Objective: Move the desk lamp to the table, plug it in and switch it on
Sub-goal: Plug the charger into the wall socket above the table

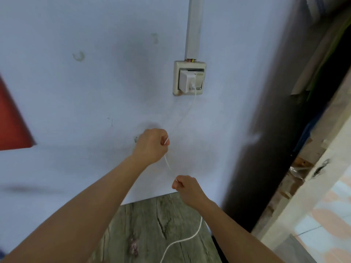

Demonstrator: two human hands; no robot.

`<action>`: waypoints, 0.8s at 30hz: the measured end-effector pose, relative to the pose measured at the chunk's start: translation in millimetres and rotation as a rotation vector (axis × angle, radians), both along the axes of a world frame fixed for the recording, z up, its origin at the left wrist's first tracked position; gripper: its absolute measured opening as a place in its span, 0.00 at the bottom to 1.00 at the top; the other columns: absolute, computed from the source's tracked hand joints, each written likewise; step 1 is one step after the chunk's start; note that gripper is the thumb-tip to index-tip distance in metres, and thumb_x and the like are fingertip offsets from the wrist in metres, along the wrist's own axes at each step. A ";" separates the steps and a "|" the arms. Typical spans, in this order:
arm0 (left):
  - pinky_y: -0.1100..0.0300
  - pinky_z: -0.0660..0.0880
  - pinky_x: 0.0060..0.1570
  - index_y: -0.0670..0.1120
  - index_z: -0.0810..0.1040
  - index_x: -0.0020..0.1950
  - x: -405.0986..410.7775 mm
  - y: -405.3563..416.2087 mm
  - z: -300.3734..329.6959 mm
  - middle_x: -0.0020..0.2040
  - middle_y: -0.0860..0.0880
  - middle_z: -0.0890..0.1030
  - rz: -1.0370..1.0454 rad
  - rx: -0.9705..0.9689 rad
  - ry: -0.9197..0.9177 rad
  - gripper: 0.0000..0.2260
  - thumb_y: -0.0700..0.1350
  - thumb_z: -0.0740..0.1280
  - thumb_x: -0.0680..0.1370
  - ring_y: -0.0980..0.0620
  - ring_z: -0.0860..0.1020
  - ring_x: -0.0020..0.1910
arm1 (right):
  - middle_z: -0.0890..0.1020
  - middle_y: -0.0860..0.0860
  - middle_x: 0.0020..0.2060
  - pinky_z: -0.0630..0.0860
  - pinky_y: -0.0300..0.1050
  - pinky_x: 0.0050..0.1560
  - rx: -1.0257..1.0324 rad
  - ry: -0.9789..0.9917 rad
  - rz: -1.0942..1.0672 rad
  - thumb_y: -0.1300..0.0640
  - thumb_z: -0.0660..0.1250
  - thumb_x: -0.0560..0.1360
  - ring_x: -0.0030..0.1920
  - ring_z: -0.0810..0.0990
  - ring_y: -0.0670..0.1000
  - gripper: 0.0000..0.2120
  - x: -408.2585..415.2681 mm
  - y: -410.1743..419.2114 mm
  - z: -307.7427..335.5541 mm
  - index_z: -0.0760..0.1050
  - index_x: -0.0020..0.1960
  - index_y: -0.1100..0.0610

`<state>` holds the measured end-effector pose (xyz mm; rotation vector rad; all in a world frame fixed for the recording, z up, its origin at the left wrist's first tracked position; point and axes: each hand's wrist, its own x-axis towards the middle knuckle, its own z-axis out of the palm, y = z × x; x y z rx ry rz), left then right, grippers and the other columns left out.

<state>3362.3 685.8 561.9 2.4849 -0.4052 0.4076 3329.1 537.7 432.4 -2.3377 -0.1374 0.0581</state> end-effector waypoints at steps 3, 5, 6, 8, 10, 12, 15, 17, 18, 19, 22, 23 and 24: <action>0.59 0.71 0.42 0.43 0.80 0.39 11.8 15.0 -1.7 0.40 0.45 0.83 0.081 -0.005 -0.008 0.01 0.39 0.69 0.69 0.45 0.80 0.42 | 0.80 0.61 0.45 0.72 0.47 0.42 0.124 0.035 -0.081 0.68 0.56 0.75 0.43 0.78 0.56 0.08 12.6 19.2 -9.5 0.69 0.42 0.58; 0.60 0.70 0.41 0.45 0.79 0.37 19.4 19.9 -0.3 0.38 0.47 0.81 0.117 -0.013 -0.012 0.02 0.41 0.69 0.69 0.45 0.79 0.41 | 0.80 0.62 0.46 0.76 0.51 0.42 0.195 0.035 -0.103 0.66 0.57 0.76 0.42 0.78 0.58 0.06 22.8 31.1 -12.2 0.71 0.47 0.59; 0.60 0.70 0.40 0.47 0.78 0.36 22.9 20.7 0.9 0.37 0.48 0.79 0.124 -0.013 -0.020 0.03 0.41 0.69 0.69 0.46 0.79 0.41 | 0.81 0.62 0.46 0.78 0.53 0.45 0.202 0.032 -0.108 0.63 0.58 0.76 0.43 0.79 0.59 0.05 28.0 36.3 -12.0 0.72 0.47 0.58; 0.60 0.69 0.40 0.48 0.77 0.36 30.0 22.6 1.5 0.37 0.48 0.79 0.133 0.011 -0.039 0.03 0.41 0.69 0.69 0.45 0.78 0.40 | 0.82 0.61 0.45 0.80 0.57 0.47 0.210 0.026 -0.112 0.61 0.60 0.77 0.45 0.81 0.62 0.07 39.9 46.5 -11.0 0.73 0.41 0.57; 0.59 0.71 0.39 0.47 0.77 0.36 37.7 24.2 -0.3 0.39 0.46 0.81 0.140 0.046 -0.047 0.03 0.40 0.68 0.70 0.44 0.78 0.40 | 0.83 0.63 0.42 0.79 0.56 0.43 0.242 0.035 -0.139 0.61 0.63 0.76 0.40 0.81 0.62 0.14 53.6 54.1 -12.3 0.70 0.32 0.57; 0.59 0.72 0.40 0.48 0.76 0.36 44.1 25.6 -4.0 0.40 0.45 0.82 0.149 0.062 -0.048 0.04 0.40 0.67 0.70 0.44 0.78 0.40 | 0.83 0.65 0.38 0.79 0.55 0.39 0.264 0.061 -0.162 0.56 0.65 0.76 0.34 0.80 0.59 0.19 65.0 59.7 -14.7 0.68 0.28 0.60; 0.60 0.69 0.38 0.47 0.75 0.35 51.4 26.4 -10.8 0.39 0.45 0.81 0.158 0.084 -0.043 0.05 0.40 0.67 0.70 0.45 0.77 0.39 | 0.82 0.67 0.36 0.82 0.60 0.42 0.246 0.051 -0.183 0.50 0.65 0.76 0.37 0.82 0.64 0.22 76.0 65.1 -16.9 0.74 0.34 0.68; 0.59 0.69 0.38 0.46 0.76 0.37 55.6 24.8 -14.6 0.39 0.45 0.80 0.171 0.086 -0.041 0.03 0.40 0.67 0.71 0.45 0.77 0.40 | 0.82 0.66 0.38 0.81 0.62 0.44 0.280 0.031 -0.228 0.49 0.64 0.77 0.40 0.82 0.65 0.21 81.5 65.8 -17.6 0.76 0.35 0.66; 0.59 0.70 0.39 0.45 0.77 0.37 57.7 23.1 -16.0 0.39 0.45 0.81 0.173 0.079 -0.042 0.02 0.40 0.67 0.71 0.45 0.77 0.40 | 0.82 0.65 0.38 0.81 0.63 0.44 0.288 0.023 -0.256 0.49 0.63 0.77 0.40 0.82 0.64 0.21 84.1 64.5 -17.8 0.76 0.36 0.66; 0.58 0.71 0.39 0.45 0.78 0.38 59.7 21.1 -17.5 0.40 0.45 0.81 0.174 0.073 -0.040 0.02 0.41 0.67 0.71 0.44 0.78 0.41 | 0.83 0.64 0.38 0.81 0.62 0.44 0.283 0.015 -0.280 0.49 0.63 0.78 0.40 0.82 0.64 0.21 86.7 62.3 -18.6 0.76 0.37 0.66; 0.58 0.72 0.40 0.45 0.79 0.39 63.4 14.4 -19.8 0.42 0.45 0.82 0.161 0.065 -0.028 0.02 0.41 0.68 0.71 0.43 0.78 0.43 | 0.83 0.62 0.36 0.82 0.58 0.42 0.219 -0.024 -0.298 0.48 0.61 0.79 0.38 0.82 0.62 0.21 90.5 55.7 -21.6 0.76 0.37 0.64; 0.57 0.73 0.41 0.45 0.80 0.40 64.1 13.4 -19.7 0.43 0.45 0.82 0.159 0.047 -0.018 0.01 0.42 0.69 0.71 0.44 0.78 0.44 | 0.83 0.61 0.36 0.82 0.56 0.41 0.182 -0.045 -0.289 0.48 0.60 0.79 0.37 0.82 0.61 0.21 91.5 54.4 -23.0 0.75 0.36 0.63; 0.56 0.75 0.43 0.46 0.80 0.40 64.2 12.9 -19.5 0.43 0.45 0.82 0.157 0.021 -0.001 0.01 0.42 0.69 0.71 0.44 0.79 0.44 | 0.83 0.60 0.36 0.80 0.52 0.40 0.141 -0.070 -0.278 0.48 0.60 0.79 0.37 0.82 0.60 0.20 92.3 53.2 -24.1 0.75 0.36 0.61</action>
